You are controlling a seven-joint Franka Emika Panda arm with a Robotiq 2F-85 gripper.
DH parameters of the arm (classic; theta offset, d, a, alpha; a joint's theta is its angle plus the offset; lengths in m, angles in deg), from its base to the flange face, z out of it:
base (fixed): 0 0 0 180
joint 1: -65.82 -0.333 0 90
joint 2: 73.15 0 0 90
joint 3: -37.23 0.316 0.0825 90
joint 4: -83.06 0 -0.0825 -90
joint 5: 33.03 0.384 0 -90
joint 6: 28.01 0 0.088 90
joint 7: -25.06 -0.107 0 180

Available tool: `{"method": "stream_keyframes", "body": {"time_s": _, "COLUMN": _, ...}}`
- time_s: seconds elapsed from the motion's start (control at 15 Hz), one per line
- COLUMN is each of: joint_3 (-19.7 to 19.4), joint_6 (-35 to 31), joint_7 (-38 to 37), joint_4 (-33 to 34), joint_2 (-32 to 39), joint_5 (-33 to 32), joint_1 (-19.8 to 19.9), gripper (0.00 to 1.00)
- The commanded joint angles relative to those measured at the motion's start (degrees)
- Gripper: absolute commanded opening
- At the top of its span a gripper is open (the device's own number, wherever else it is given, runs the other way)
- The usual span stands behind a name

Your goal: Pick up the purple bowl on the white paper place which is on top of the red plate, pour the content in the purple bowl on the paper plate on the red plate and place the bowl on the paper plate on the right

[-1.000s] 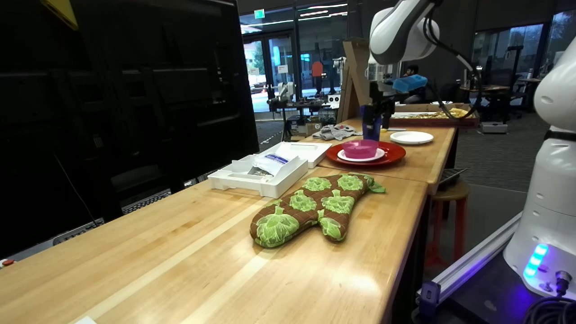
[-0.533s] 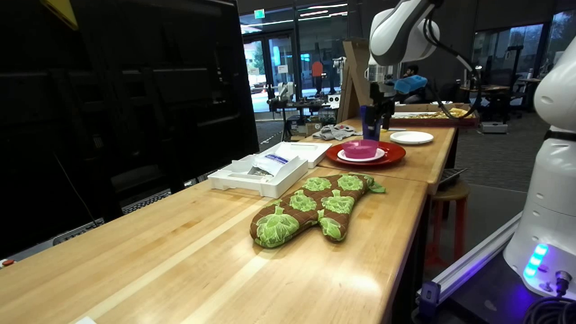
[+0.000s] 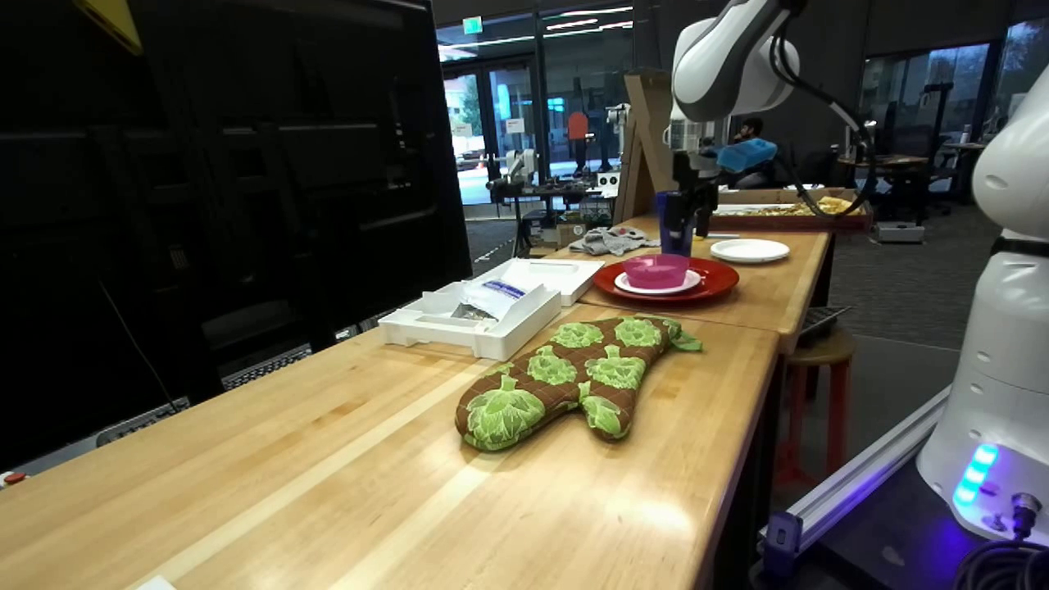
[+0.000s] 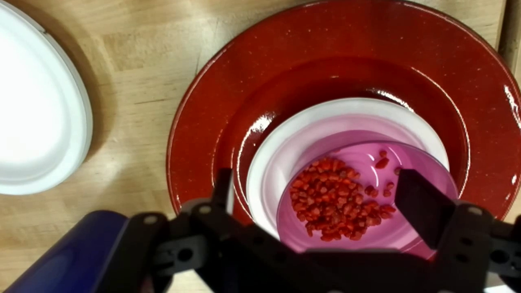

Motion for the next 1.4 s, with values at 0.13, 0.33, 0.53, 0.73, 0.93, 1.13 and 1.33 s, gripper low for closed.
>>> {"method": "stream_keyframes", "body": {"time_s": 0.13, "joint_3": 0.07, "joint_6": -2.64, "joint_7": -0.99, "joint_4": 1.11, "joint_2": 1.48, "joint_5": -0.94, "joint_1": -0.03, "gripper": 1.0}}
{"method": "stream_keyframes", "body": {"time_s": 0.33, "joint_3": -0.1, "joint_6": -3.05, "joint_7": -0.64, "joint_4": 1.96, "joint_2": 3.04, "joint_5": -0.47, "joint_1": -0.13, "gripper": 1.0}}
{"method": "stream_keyframes", "body": {"time_s": 0.53, "joint_3": -0.07, "joint_6": -3.41, "joint_7": -0.53, "joint_4": 3.12, "joint_2": 5.19, "joint_5": -0.38, "joint_1": -0.15, "gripper": 1.0}}
{"method": "stream_keyframes", "body": {"time_s": 0.73, "joint_3": 0.1, "joint_6": -3.46, "joint_7": -0.66, "joint_4": 4.5, "joint_2": 7.17, "joint_5": -0.7, "joint_1": -0.06, "gripper": 1.0}}
{"method": "stream_keyframes", "body": {"time_s": 0.93, "joint_3": 0.08, "joint_6": -3.13, "joint_7": -0.33, "joint_4": 5.88, "joint_2": 9.04, "joint_5": -0.51, "joint_1": -0.02, "gripper": 1.0}}
{"method": "stream_keyframes", "body": {"time_s": 1.13, "joint_3": 0.15, "joint_6": -3.29, "joint_7": -0.37, "joint_4": 6.74, "joint_2": 10.81, "joint_5": -0.29, "joint_1": -0.01, "gripper": 1.0}}
{"method": "stream_keyframes", "body": {"time_s": 1.33, "joint_3": 0.17, "joint_6": -3.26, "joint_7": -0.32, "joint_4": 7.3, "joint_2": 12.1, "joint_5": -0.15, "joint_1": 0.07, "gripper": 1.0}}
